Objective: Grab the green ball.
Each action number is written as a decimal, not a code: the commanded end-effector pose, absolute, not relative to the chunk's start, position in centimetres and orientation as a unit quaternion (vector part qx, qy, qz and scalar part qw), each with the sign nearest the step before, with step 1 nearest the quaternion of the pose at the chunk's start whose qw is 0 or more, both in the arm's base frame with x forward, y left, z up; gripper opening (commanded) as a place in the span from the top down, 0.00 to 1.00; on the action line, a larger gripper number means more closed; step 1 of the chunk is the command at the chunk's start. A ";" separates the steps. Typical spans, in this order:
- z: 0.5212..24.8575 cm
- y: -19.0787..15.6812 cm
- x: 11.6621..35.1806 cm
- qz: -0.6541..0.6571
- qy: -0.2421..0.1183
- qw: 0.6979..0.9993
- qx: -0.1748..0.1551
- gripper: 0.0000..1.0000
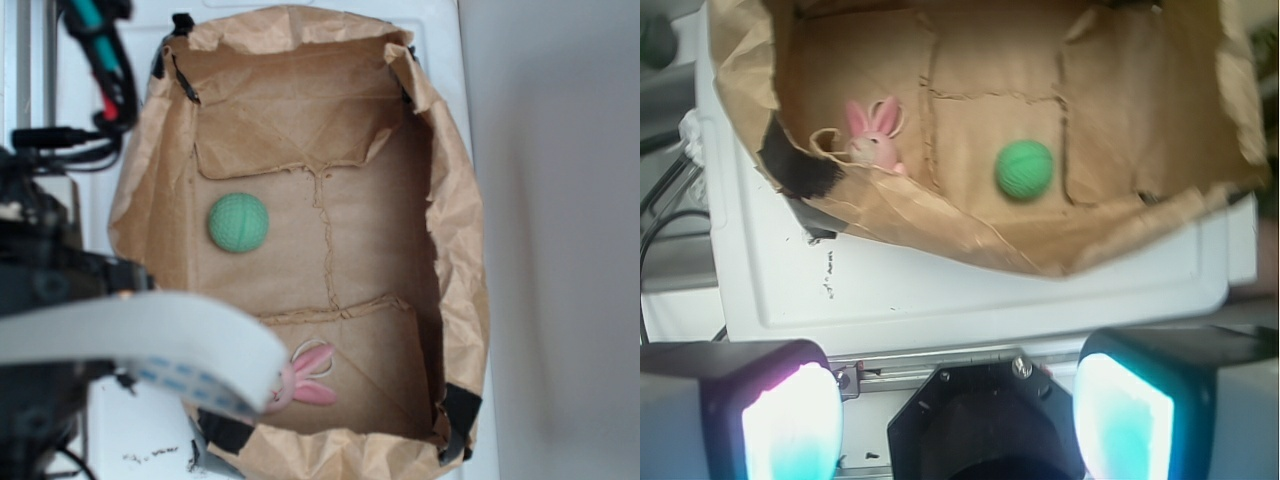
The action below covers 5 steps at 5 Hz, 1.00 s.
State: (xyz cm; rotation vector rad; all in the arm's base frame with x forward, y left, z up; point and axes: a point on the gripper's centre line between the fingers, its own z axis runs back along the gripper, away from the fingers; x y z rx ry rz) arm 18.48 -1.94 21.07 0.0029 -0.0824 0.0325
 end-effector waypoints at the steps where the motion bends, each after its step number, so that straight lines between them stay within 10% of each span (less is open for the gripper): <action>1: 21.8 1.8 22.2 -0.023 -0.071 0.997 -0.022 0.00; 5: 16.6 1.9 24.9 -0.054 -0.078 0.995 0.002 0.00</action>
